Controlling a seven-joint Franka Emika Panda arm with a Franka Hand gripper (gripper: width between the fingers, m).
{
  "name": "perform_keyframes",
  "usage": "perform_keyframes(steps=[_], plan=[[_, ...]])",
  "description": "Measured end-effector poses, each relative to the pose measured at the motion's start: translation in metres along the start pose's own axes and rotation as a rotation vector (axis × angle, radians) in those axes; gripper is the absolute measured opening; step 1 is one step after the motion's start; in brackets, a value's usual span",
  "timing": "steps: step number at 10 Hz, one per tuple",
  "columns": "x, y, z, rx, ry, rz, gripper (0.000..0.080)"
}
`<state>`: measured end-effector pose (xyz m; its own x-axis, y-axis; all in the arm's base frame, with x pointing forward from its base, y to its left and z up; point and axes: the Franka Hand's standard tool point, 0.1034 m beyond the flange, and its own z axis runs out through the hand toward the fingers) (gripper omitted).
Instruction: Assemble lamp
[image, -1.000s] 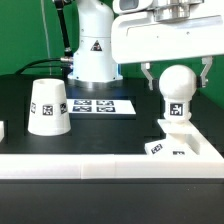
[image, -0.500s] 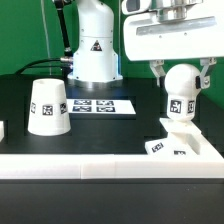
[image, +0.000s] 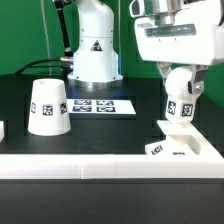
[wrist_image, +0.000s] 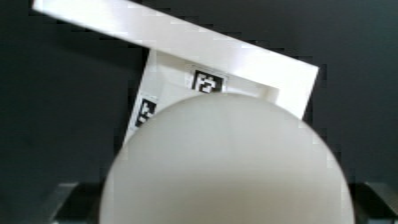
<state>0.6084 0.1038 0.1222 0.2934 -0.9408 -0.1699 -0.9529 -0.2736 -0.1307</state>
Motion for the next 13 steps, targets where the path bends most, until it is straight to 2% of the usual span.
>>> perform_keyframes(steps=[3, 4, 5, 7, 13], plan=[[-0.0023, -0.0006, 0.0004, 0.004, -0.008, 0.043, 0.0580], [-0.0026, -0.0006, 0.0004, 0.004, -0.008, 0.010, 0.0675], [-0.0034, -0.0007, 0.0006, 0.004, -0.008, 0.006, 0.0692], [-0.0021, -0.0008, 0.0009, 0.010, 0.002, -0.288, 0.0698], [-0.0023, 0.0005, 0.0022, 0.007, 0.003, -0.714, 0.0699]])
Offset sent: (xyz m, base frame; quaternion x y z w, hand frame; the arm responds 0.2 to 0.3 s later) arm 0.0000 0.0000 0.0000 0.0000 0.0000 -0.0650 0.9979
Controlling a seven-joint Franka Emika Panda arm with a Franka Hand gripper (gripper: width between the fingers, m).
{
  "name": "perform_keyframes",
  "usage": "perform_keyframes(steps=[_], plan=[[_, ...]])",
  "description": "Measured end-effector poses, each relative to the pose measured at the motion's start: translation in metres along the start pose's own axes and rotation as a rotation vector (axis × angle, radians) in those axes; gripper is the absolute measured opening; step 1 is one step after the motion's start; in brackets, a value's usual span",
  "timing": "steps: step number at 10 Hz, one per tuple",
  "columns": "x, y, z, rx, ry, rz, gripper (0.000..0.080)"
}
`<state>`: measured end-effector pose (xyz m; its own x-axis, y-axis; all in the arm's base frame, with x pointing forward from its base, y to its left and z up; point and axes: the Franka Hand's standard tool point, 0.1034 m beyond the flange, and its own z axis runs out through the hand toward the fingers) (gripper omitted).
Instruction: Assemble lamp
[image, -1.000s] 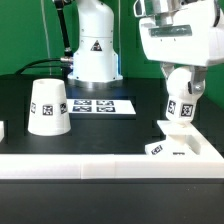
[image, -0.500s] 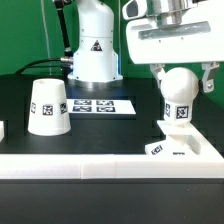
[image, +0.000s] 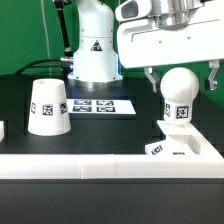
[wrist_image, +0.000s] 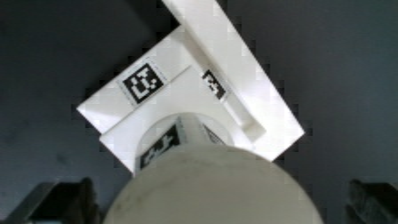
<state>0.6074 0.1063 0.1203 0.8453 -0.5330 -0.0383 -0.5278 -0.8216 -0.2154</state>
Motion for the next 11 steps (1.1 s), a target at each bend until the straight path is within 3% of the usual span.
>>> perform_keyframes(steps=[5, 9, 11], plan=[[0.0058, 0.0022, -0.0025, -0.038, 0.013, -0.679, 0.0699], [0.0071, 0.0044, -0.0021, -0.045, 0.008, -0.931, 0.0699], [0.0079, 0.0029, -0.0020, -0.064, 0.018, -1.138, 0.0699]])
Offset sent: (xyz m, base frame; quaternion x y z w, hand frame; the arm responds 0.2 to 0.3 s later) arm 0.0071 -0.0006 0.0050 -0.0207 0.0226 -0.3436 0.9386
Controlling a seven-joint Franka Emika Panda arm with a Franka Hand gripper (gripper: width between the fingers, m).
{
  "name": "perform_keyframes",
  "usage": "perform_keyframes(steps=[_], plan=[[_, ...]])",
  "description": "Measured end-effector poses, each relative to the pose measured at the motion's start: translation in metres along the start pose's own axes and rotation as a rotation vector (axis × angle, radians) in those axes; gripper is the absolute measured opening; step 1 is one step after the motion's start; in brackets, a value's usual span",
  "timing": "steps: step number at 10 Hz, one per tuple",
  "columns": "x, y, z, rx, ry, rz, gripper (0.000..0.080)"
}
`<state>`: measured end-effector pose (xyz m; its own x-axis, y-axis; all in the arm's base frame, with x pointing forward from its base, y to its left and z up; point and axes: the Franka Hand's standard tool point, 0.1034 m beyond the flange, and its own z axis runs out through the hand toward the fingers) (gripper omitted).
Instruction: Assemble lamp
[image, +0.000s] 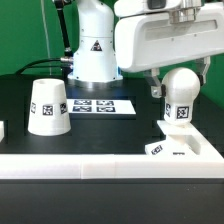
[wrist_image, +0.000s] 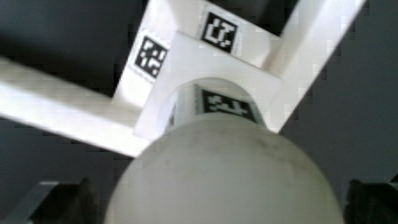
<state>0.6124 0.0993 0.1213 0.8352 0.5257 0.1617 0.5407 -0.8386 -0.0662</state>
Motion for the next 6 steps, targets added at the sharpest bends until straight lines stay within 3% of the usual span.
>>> perform_keyframes(steps=[2, 6], plan=[[0.0021, -0.0045, 0.0008, -0.023, -0.012, -0.231, 0.0699], [0.0010, -0.0071, 0.0025, -0.041, -0.066, -0.609, 0.0699]])
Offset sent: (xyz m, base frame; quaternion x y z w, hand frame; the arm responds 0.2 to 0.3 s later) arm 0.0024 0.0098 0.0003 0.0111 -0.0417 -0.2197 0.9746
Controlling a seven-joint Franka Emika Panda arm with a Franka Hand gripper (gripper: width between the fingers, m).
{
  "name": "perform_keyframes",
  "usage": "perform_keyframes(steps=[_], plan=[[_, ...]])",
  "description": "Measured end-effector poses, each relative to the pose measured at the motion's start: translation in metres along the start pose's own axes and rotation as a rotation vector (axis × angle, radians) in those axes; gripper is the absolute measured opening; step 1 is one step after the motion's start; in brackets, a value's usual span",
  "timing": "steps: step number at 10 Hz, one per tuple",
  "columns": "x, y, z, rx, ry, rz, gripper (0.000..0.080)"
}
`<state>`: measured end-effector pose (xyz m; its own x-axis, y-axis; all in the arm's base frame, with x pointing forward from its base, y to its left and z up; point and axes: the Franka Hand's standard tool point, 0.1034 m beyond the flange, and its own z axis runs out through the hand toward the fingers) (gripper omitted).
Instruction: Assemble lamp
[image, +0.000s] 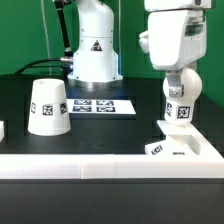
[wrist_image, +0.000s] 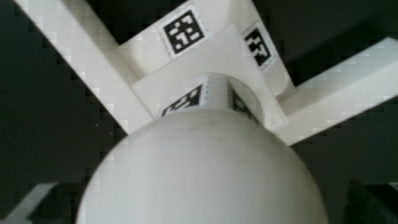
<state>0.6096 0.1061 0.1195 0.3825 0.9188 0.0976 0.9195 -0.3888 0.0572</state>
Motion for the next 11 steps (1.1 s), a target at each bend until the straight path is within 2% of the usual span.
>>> perform_keyframes(steps=[2, 4, 8, 9, 11], plan=[[0.0043, -0.0020, 0.0002, -0.014, -0.020, -0.201, 0.0699], [0.0019, -0.0006, 0.0002, -0.017, -0.028, -0.307, 0.0699], [-0.0019, 0.0018, 0.0001, -0.017, -0.029, -0.295, 0.0688], [-0.0020, 0.0018, 0.0001, -0.017, -0.029, -0.294, 0.0577], [-0.0022, 0.0019, 0.0001, -0.017, -0.029, -0.283, 0.0577]])
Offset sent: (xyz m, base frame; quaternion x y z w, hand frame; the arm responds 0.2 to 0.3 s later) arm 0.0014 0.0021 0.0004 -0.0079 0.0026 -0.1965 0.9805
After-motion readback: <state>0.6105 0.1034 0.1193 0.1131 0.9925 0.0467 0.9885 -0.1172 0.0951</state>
